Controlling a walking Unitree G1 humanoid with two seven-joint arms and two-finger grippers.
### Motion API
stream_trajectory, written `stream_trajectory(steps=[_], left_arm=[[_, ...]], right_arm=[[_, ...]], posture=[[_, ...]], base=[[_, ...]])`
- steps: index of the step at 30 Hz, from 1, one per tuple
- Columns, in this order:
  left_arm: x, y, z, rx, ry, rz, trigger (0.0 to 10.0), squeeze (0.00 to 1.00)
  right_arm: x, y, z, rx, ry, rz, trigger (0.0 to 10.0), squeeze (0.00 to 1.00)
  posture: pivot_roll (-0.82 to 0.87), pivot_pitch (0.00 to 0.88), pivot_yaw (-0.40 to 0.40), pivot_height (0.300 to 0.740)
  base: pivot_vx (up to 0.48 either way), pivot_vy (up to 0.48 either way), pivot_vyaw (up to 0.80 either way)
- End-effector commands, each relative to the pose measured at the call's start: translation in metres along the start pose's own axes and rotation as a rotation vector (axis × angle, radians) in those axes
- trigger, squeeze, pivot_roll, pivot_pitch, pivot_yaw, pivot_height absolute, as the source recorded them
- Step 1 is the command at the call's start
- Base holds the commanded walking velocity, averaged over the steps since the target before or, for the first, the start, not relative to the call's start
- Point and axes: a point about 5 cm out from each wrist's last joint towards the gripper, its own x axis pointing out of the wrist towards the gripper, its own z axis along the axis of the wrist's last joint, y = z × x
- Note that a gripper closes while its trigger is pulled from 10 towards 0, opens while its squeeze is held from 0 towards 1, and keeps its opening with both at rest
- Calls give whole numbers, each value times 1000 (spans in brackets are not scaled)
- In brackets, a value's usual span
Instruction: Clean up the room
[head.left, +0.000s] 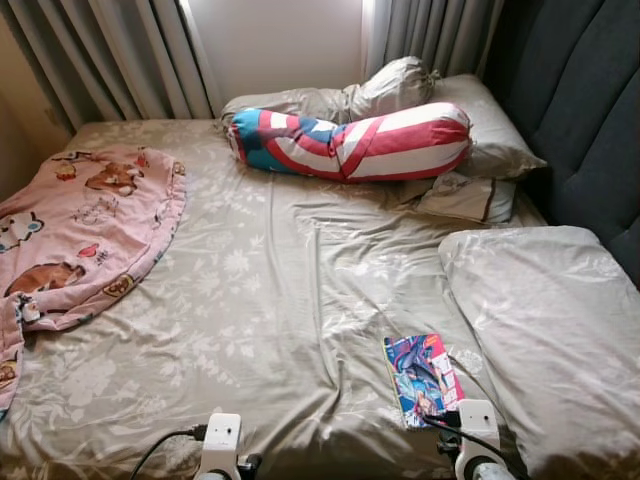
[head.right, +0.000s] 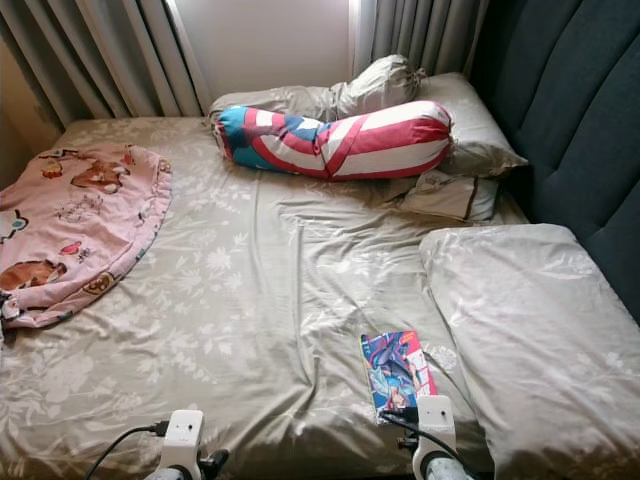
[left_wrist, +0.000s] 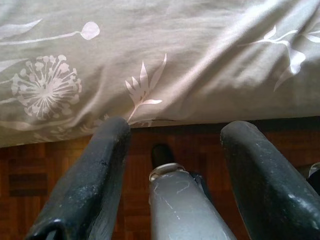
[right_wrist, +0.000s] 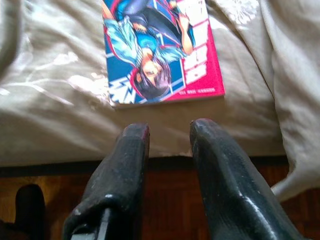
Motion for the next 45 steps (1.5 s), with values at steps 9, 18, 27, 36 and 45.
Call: stream_trajectory(steps=[9, 18, 27, 36, 45], left_arm=[[-1, 4, -6, 30, 39, 14, 10000, 0], [-2, 8, -9, 29, 32, 18, 10000, 0], [-3, 10, -11, 15, 32, 31, 10000, 0], [-3, 11, -12, 12, 38, 37, 10000, 0], [-3, 12, -12, 29, 41, 37, 10000, 0]], right_arm=[[-2, 17, -12, -29, 35, 49, 10000, 0], [-5, 16, -21, -17, 71, 48, 10000, 0], [-4, 21, -20, -29, 61, 65, 10000, 0], [-8, 21, -31, -41, 83, 69, 10000, 0], [-12, 32, -41, -46, 102, 82, 10000, 0]], posture=[[-124, 0, 12, 740], [-111, 0, 21, 740], [-103, 0, 13, 740], [-101, 0, 9, 740], [-97, 0, 9, 740]], base=[[0, 0, 0], [0, 0, 0], [0, 0, 0], [0, 0, 744], [0, 0, 800]])
